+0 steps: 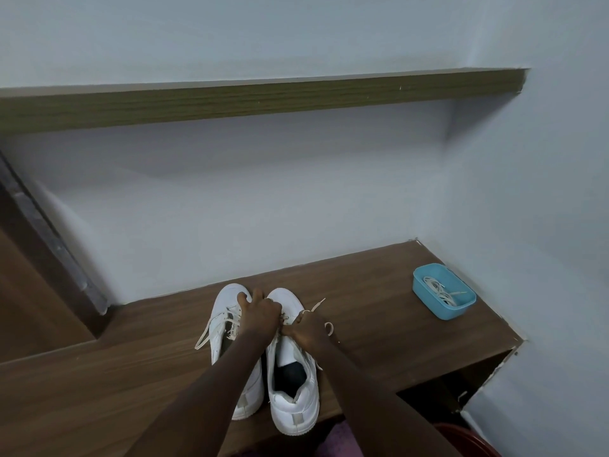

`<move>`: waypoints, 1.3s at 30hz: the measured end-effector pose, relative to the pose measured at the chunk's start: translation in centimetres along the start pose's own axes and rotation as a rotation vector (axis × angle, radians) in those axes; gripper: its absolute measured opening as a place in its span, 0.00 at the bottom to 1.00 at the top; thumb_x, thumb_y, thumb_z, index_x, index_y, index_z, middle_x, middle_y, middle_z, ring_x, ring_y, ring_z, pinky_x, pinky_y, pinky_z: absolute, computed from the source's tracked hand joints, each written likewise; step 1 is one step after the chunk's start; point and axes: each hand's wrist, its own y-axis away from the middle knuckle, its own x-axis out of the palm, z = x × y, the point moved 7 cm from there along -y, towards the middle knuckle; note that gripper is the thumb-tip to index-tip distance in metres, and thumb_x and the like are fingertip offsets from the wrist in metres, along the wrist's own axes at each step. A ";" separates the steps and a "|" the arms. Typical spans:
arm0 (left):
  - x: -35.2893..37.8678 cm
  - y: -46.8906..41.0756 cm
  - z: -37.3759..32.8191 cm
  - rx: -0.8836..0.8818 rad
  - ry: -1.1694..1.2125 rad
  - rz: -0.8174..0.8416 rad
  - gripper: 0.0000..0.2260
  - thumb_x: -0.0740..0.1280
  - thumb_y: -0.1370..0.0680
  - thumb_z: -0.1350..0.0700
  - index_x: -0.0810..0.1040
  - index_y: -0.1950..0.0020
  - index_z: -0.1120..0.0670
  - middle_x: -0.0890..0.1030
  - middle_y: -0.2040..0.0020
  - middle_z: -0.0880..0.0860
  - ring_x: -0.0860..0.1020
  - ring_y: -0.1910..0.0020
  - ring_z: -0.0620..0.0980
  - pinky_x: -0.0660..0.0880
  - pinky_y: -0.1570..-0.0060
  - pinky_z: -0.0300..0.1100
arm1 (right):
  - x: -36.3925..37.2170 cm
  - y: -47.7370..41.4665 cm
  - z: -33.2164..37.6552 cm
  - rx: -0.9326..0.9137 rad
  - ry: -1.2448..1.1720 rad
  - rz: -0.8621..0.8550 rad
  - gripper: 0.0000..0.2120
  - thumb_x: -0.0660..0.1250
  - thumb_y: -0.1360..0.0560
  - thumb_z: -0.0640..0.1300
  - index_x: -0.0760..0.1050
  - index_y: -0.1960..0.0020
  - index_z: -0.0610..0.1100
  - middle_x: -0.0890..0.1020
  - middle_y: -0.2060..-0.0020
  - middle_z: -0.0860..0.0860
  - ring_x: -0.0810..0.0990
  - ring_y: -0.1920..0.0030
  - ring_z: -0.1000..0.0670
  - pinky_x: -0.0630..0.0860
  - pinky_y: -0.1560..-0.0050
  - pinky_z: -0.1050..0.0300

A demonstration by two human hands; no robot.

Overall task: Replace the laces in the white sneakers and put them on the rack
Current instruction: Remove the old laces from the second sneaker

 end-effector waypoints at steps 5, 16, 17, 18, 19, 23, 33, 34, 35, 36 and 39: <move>-0.4 0.3 0.6 -0.038 -0.032 -0.022 0.15 0.56 0.22 0.65 0.74 0.39 0.56 0.77 0.42 0.52 0.65 0.34 0.56 0.58 0.34 0.59 | -0.1 0.2 0.1 0.036 0.063 -0.002 0.20 0.71 0.30 0.47 0.62 0.71 0.46 0.68 0.76 0.55 0.65 0.74 0.59 0.59 0.77 0.67; 3.5 0.4 9.0 -0.521 0.686 -0.001 0.11 0.57 0.20 0.54 0.74 0.40 0.52 0.76 0.40 0.57 0.70 0.36 0.59 0.61 0.35 0.51 | 0.0 1.0 0.2 0.071 0.190 -0.030 0.19 0.69 0.28 0.53 0.65 0.66 0.43 0.71 0.69 0.49 0.73 0.61 0.49 0.61 0.69 0.63; 3.0 0.1 8.2 -0.430 0.607 -0.011 0.13 0.57 0.21 0.50 0.73 0.38 0.49 0.75 0.37 0.54 0.69 0.35 0.56 0.61 0.34 0.51 | 0.0 1.1 0.1 0.078 0.184 -0.027 0.16 0.68 0.28 0.53 0.69 0.61 0.41 0.76 0.63 0.46 0.76 0.57 0.48 0.64 0.65 0.62; 2.5 -0.2 7.2 -0.311 0.496 -0.006 0.15 0.55 0.22 0.47 0.73 0.38 0.46 0.74 0.36 0.50 0.68 0.33 0.54 0.60 0.33 0.53 | 0.0 1.2 0.2 0.079 0.178 -0.038 0.15 0.67 0.27 0.53 0.73 0.55 0.40 0.80 0.56 0.43 0.79 0.52 0.46 0.65 0.60 0.62; 1.9 -0.3 5.9 -0.195 0.391 0.001 0.15 0.54 0.22 0.46 0.72 0.38 0.44 0.73 0.35 0.46 0.66 0.32 0.52 0.59 0.33 0.55 | 0.1 1.3 0.2 0.085 0.171 -0.052 0.16 0.67 0.27 0.53 0.74 0.51 0.40 0.81 0.50 0.42 0.79 0.47 0.45 0.66 0.58 0.61; 0.0 0.8 1.2 0.035 0.044 0.029 0.13 0.58 0.21 0.54 0.77 0.40 0.48 0.76 0.41 0.45 0.61 0.31 0.52 0.55 0.36 0.61 | -0.1 1.5 0.0 0.088 0.188 -0.081 0.21 0.67 0.26 0.52 0.75 0.42 0.37 0.80 0.45 0.43 0.78 0.43 0.46 0.65 0.57 0.62; -1.0 1.4 1.9 -0.116 0.023 -0.009 0.13 0.59 0.26 0.59 0.77 0.45 0.55 0.78 0.46 0.50 0.64 0.34 0.53 0.58 0.37 0.58 | 1.6 2.9 0.0 -0.044 0.367 -0.203 0.15 0.56 0.20 0.50 0.71 0.39 0.43 0.77 0.40 0.48 0.75 0.38 0.51 0.68 0.40 0.61; -1.5 1.5 2.4 -0.138 0.012 -0.042 0.13 0.59 0.27 0.59 0.78 0.46 0.55 0.78 0.47 0.50 0.66 0.36 0.53 0.61 0.39 0.57 | 1.6 2.9 0.0 -0.046 0.373 -0.200 0.14 0.56 0.19 0.49 0.71 0.39 0.43 0.77 0.40 0.49 0.75 0.39 0.51 0.69 0.42 0.62; -1.8 1.6 3.0 -0.178 0.013 -0.071 0.13 0.59 0.29 0.59 0.79 0.49 0.55 0.79 0.51 0.50 0.68 0.40 0.53 0.64 0.42 0.56 | 1.7 2.9 0.0 -0.040 0.379 -0.193 0.13 0.55 0.19 0.48 0.71 0.40 0.43 0.78 0.41 0.48 0.76 0.39 0.51 0.70 0.43 0.61; -2.0 1.7 3.7 -0.228 0.019 -0.114 0.13 0.59 0.32 0.59 0.81 0.53 0.54 0.80 0.55 0.49 0.70 0.44 0.52 0.67 0.45 0.54 | 1.7 2.9 0.0 -0.033 0.388 -0.184 0.13 0.55 0.19 0.47 0.71 0.40 0.43 0.78 0.41 0.48 0.76 0.39 0.50 0.71 0.43 0.60; -1.6 2.1 6.4 -0.445 0.200 -0.107 0.13 0.57 0.26 0.62 0.75 0.45 0.55 0.76 0.46 0.51 0.67 0.39 0.54 0.63 0.38 0.55 | 1.9 2.7 -0.1 -0.032 0.407 -0.164 0.13 0.55 0.19 0.47 0.70 0.39 0.42 0.77 0.40 0.46 0.75 0.38 0.48 0.70 0.41 0.57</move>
